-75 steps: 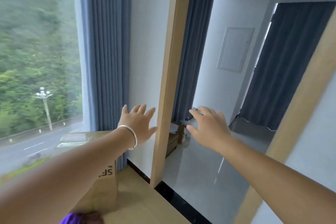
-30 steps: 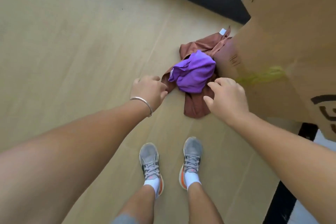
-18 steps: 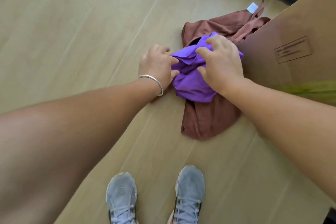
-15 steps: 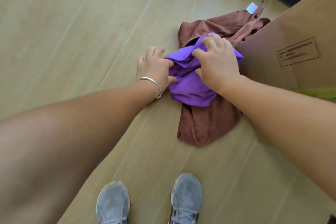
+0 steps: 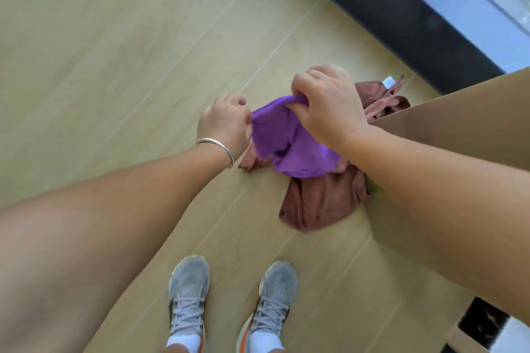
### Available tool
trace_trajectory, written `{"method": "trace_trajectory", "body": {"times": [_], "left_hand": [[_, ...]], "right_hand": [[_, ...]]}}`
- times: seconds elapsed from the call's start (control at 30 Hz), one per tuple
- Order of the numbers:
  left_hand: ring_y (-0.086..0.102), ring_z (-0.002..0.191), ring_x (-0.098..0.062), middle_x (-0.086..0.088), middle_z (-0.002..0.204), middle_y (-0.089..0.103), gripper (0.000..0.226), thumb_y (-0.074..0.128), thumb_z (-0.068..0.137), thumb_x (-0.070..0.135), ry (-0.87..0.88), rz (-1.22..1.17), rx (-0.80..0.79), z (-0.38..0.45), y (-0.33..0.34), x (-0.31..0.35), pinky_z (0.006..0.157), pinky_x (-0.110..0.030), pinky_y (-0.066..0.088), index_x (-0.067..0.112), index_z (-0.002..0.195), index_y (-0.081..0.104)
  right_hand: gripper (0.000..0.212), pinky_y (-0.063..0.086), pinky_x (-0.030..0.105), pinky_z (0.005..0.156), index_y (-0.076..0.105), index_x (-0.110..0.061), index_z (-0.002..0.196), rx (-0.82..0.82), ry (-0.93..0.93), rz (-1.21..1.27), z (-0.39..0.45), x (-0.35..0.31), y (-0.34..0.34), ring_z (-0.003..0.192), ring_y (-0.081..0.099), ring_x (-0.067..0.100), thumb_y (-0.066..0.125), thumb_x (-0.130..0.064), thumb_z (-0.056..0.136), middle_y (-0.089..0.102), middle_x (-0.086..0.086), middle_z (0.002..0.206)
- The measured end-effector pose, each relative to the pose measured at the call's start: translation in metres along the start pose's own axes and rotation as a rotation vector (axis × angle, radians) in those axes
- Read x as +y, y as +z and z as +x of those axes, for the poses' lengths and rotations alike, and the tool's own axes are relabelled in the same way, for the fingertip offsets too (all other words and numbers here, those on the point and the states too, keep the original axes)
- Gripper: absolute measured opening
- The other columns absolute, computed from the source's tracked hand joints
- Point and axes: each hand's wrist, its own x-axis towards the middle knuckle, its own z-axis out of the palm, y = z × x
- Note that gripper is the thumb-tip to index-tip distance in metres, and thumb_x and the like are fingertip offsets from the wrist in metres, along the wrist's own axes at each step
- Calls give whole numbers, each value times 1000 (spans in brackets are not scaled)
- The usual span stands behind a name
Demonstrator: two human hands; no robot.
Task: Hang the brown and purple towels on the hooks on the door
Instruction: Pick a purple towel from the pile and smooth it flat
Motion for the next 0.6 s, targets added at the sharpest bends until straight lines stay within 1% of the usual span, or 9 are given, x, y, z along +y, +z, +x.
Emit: {"method": "trace_trajectory", "body": {"times": [0.1, 0.23, 0.27, 0.33, 0.4, 0.5, 0.6], "left_hand": [[51, 109, -24, 1, 124, 55, 11, 60, 85, 21, -50, -2, 77, -20, -73, -18, 70, -29, 32, 18, 90, 69], [55, 103, -26, 1, 124, 56, 6, 63, 81, 21, -151, -10, 191, -41, -188, -61, 68, -29, 33, 15, 81, 66], [55, 102, -26, 1, 123, 57, 5, 63, 80, 20, -171, -9, 224, -47, -217, -74, 68, -30, 35, 16, 79, 66], [56, 102, -25, 1, 123, 57, 5, 64, 79, 20, -198, 9, 290, -57, -272, -100, 68, -32, 40, 15, 78, 65], [57, 100, -27, 1, 122, 58, 4, 64, 78, 19, -211, 42, 355, -63, -325, -128, 66, -31, 39, 15, 78, 65], [58, 95, -28, 1, 122, 58, 4, 64, 77, 20, -224, 81, 431, -70, -394, -164, 65, -30, 36, 16, 78, 65], [58, 99, -25, 3, 122, 57, 5, 64, 76, 21, -247, 91, 455, -92, -440, -198, 69, -34, 45, 17, 77, 67]], "right_hand": [[21, 30, 30, 92, 58, -9, 86, 28, -65, 48, 24, -50, -52, 85, 51, 30, 59, -29, 89, 59, 7, 75], [24, 32, 31, 93, 59, -9, 88, 18, -157, 50, 66, -121, -117, 74, 47, 28, 62, -32, 89, 57, 7, 69], [25, 31, 30, 93, 59, -9, 89, 22, -196, 47, 77, -139, -132, 73, 45, 26, 63, -34, 89, 56, 6, 69], [25, 28, 30, 99, 58, -11, 89, 34, -272, 36, 99, -177, -158, 75, 43, 23, 62, -35, 89, 54, 1, 69], [23, 24, 31, 104, 56, -14, 88, 45, -329, 16, 125, -214, -182, 77, 41, 20, 62, -36, 89, 52, -2, 69], [22, 28, 29, 95, 57, -15, 87, 74, -378, -22, 161, -264, -206, 81, 49, 24, 63, -36, 87, 50, -1, 68], [18, 28, 29, 93, 60, -16, 89, 99, -395, -23, 180, -311, -212, 87, 51, 25, 62, -34, 87, 55, 2, 71]]}}
